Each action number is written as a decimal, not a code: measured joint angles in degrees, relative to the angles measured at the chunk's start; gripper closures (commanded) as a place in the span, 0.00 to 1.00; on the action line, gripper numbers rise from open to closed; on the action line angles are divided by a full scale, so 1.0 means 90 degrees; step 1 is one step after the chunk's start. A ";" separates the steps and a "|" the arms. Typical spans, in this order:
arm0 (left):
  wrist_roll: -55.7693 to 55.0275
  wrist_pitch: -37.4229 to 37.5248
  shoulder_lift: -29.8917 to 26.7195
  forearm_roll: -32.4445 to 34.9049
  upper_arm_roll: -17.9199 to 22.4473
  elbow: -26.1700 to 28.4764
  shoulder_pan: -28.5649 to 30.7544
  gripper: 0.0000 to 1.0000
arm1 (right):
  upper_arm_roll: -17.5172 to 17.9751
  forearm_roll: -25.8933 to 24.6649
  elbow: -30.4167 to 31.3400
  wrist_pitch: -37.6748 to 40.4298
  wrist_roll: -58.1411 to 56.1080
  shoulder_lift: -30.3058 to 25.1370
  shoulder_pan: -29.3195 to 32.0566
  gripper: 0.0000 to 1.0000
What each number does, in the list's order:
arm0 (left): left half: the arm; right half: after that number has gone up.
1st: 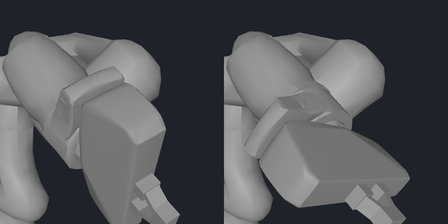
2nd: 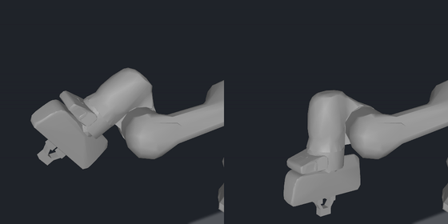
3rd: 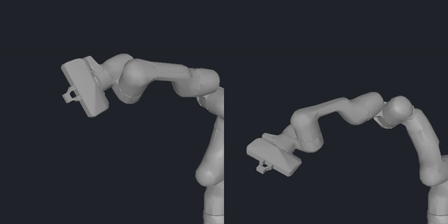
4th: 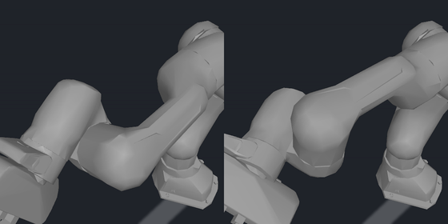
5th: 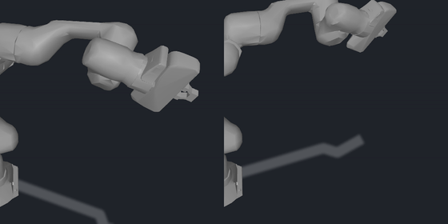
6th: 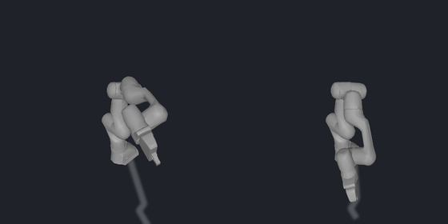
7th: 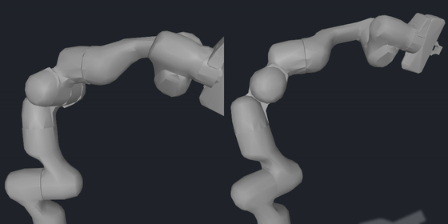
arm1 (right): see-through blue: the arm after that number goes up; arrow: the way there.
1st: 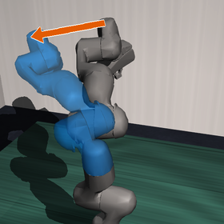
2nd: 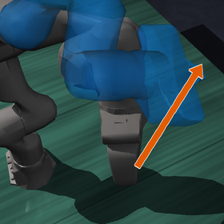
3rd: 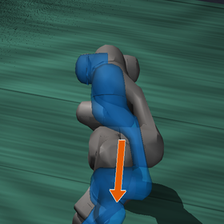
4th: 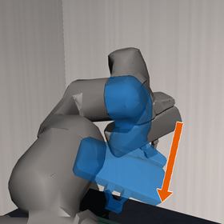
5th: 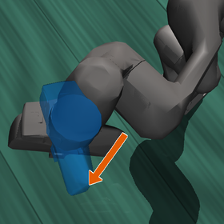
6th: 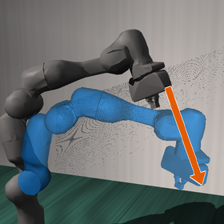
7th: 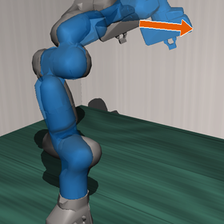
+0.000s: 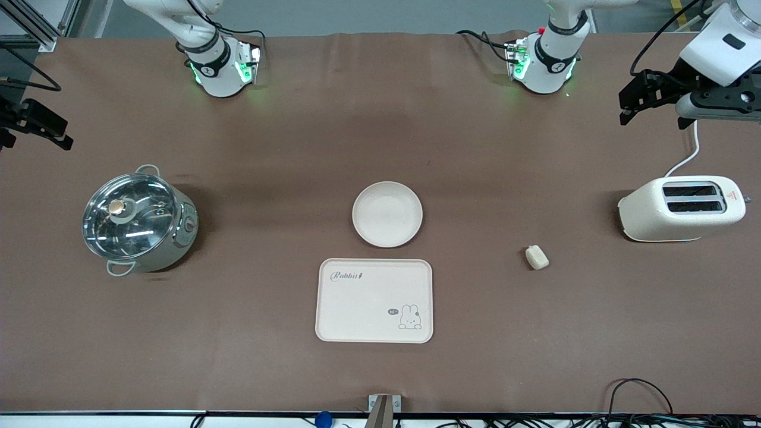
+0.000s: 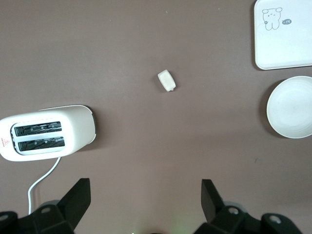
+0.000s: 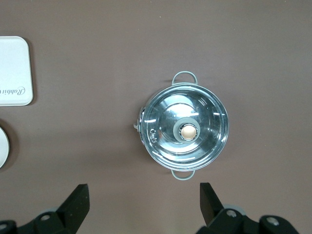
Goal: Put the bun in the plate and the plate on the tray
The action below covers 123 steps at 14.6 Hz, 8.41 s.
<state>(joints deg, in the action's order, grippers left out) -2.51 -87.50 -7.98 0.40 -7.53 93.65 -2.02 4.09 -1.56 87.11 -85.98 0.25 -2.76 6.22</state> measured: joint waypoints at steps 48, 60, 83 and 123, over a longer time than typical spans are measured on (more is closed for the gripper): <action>-0.6719 -0.5340 0.5541 0.0028 -0.1583 0.0032 -0.2634 0.63 | -0.0012 0.1004 0.2235 -0.6521 0.4904 0.4099 -0.4719 0.46; -0.6687 -0.4169 0.4977 0.0279 -0.1327 -0.0687 -0.2163 0.00 | -0.0010 0.1004 0.2231 -0.6676 0.4905 0.4202 -0.4750 0.97; -0.0322 0.0317 0.0472 0.0176 -0.0369 -0.0473 0.0391 0.00 | -0.0115 0.1272 -0.0700 -0.6792 0.5874 0.5782 -0.3644 1.00; -0.0322 0.0124 0.0156 0.0176 -0.0122 -0.0144 0.0158 0.00 | -0.0348 0.0285 0.0129 -0.0524 0.0467 0.0333 -0.0587 0.00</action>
